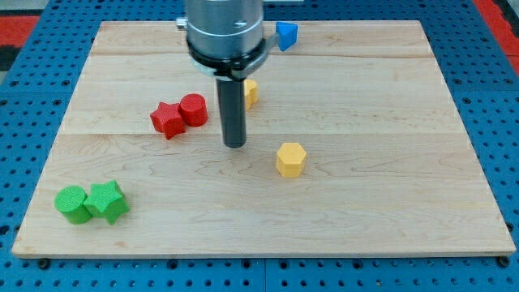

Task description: Push the yellow hexagon towards the bottom right corner

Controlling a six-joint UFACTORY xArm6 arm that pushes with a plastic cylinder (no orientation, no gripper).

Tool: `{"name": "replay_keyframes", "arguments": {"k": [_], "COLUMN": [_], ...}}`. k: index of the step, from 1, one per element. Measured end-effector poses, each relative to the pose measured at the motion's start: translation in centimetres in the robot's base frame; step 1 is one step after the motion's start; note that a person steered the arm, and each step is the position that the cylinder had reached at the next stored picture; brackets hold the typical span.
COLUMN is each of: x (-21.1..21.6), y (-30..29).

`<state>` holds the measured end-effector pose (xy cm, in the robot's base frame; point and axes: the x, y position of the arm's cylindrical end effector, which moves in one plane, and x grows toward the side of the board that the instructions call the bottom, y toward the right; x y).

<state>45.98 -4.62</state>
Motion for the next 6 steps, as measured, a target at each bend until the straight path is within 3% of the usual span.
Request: {"name": "replay_keyframes", "arguments": {"k": [1, 3, 6], "x": [1.1, 2.6, 7.5], "y": [-1.0, 9.7, 14.3]}}
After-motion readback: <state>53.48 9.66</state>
